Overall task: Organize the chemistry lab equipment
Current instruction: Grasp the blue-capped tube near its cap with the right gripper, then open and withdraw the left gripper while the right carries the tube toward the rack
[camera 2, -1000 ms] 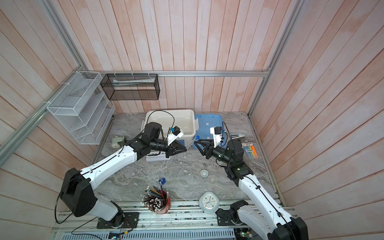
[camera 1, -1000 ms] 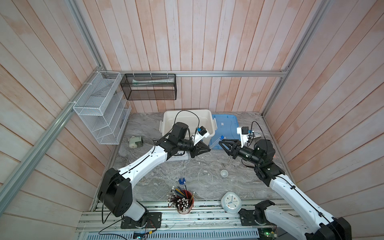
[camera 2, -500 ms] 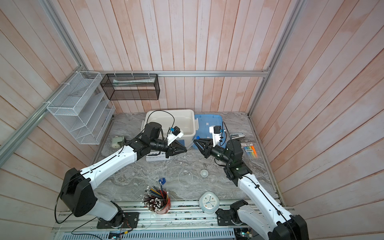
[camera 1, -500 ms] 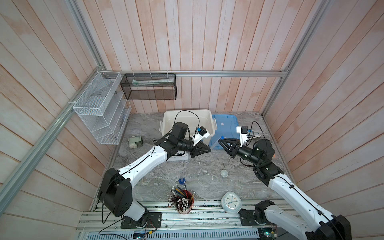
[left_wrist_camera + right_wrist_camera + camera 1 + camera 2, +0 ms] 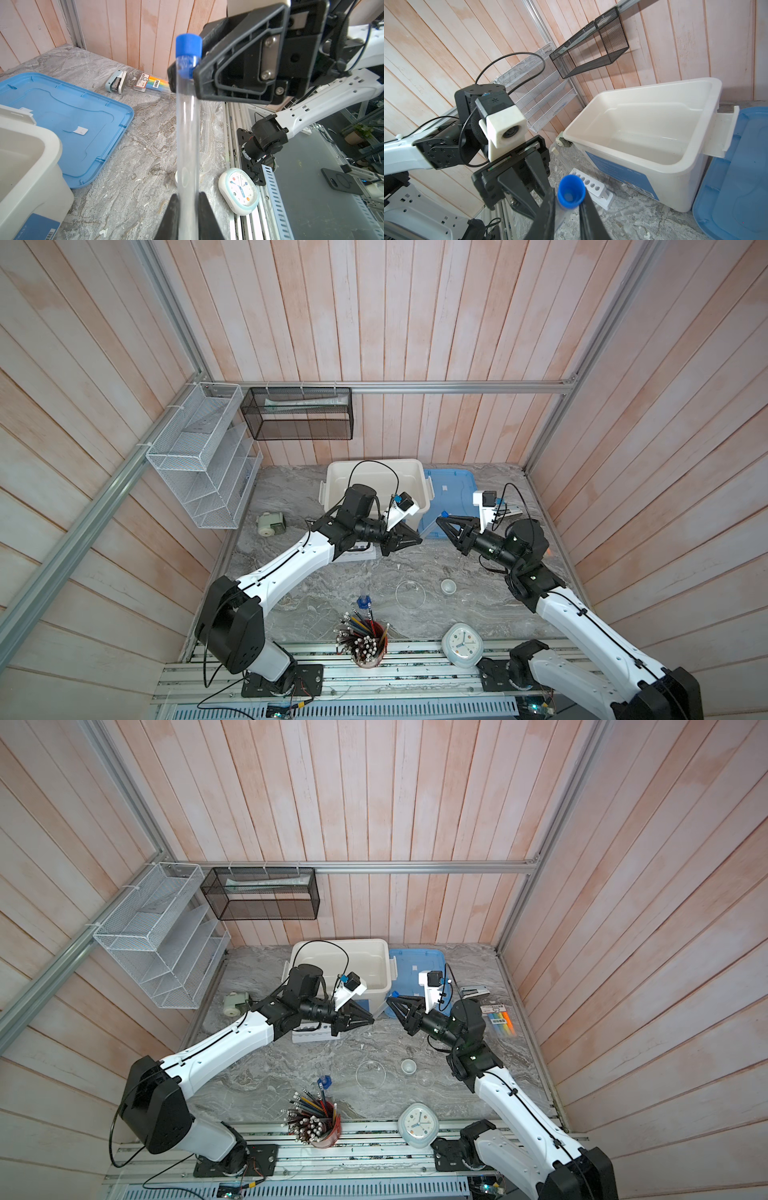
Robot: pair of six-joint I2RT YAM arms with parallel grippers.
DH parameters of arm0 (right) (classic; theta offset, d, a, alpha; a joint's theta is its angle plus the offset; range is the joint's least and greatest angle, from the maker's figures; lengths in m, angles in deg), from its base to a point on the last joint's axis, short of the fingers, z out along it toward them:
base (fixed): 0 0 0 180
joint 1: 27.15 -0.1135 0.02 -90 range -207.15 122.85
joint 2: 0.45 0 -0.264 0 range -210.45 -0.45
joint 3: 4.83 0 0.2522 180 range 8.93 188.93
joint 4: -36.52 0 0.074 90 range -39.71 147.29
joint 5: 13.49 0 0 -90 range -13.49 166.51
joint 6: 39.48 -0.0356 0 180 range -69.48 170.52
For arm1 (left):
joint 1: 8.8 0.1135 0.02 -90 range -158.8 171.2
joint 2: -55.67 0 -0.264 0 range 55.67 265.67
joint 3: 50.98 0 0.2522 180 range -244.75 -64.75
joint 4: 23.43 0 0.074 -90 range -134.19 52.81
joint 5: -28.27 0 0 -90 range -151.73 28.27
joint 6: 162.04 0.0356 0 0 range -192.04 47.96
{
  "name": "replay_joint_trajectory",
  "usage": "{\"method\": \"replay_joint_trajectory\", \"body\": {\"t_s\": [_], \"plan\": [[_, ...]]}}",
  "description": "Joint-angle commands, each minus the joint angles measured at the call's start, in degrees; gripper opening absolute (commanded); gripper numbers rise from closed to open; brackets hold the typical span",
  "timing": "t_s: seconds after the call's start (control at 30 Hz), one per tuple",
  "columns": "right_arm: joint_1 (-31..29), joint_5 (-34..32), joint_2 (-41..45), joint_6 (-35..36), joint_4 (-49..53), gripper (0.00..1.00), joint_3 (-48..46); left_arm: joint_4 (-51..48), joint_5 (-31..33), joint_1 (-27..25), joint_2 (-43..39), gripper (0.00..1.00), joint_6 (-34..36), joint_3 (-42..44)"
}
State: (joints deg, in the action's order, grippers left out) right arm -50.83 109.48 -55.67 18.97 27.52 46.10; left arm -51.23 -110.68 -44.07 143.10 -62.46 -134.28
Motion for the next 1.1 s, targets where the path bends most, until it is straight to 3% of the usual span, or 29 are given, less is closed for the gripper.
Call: {"method": "replay_joint_trajectory", "body": {"t_s": [0.0, 0.2, 0.27, 0.33, 0.4, 0.63, 0.9, 1.07], "plan": [[-0.3, -1.2, 0.1, 0.3, -0.5, 0.17, 0.2, 1.6, -0.2, 0.1, -2.1, 0.19, -0.5, 0.8], [-0.6, -1.8, 0.2, 0.4, -0.3, 0.14, 0.6, 1.8, 0.2, 0.1, -2.3, 0.29, -0.7, 0.9], [-0.6, -1.9, 0.2, 0.6, 0.0, 0.14, 0.8, 1.8, 0.3, 0.1, -2.3, 0.44, -0.7, 0.8], [-0.6, -2.5, 0.2, 0.9, 0.4, 0.14, 1.0, 2.0, 0.8, 0.1, -2.7, 0.69, -0.8, 0.9], [-0.7, -3.1, 0.0, 1.6, 1.4, 0.14, 1.5, 1.8, 1.5, 0.2, -3.2, 0.78, -0.7, 0.9], [-5.2, -10.2, -2.9, 10.4, 11.5, 0.14, 8.0, 1.2, 9.4, 1.9, -8.9, 0.87, -1.2, 0.9], [-12.5, -15.4, -10.8, 17.5, 14.5, 0.14, 16.2, 4.9, 18.7, 13.0, -25.3, 0.91, -7.5, 9.9], [-18.8, -19.0, -19.5, 22.7, 17.0, 0.13, 24.2, 8.1, 25.6, 20.5, -36.1, 0.98, -11.6, 17.1]]}}
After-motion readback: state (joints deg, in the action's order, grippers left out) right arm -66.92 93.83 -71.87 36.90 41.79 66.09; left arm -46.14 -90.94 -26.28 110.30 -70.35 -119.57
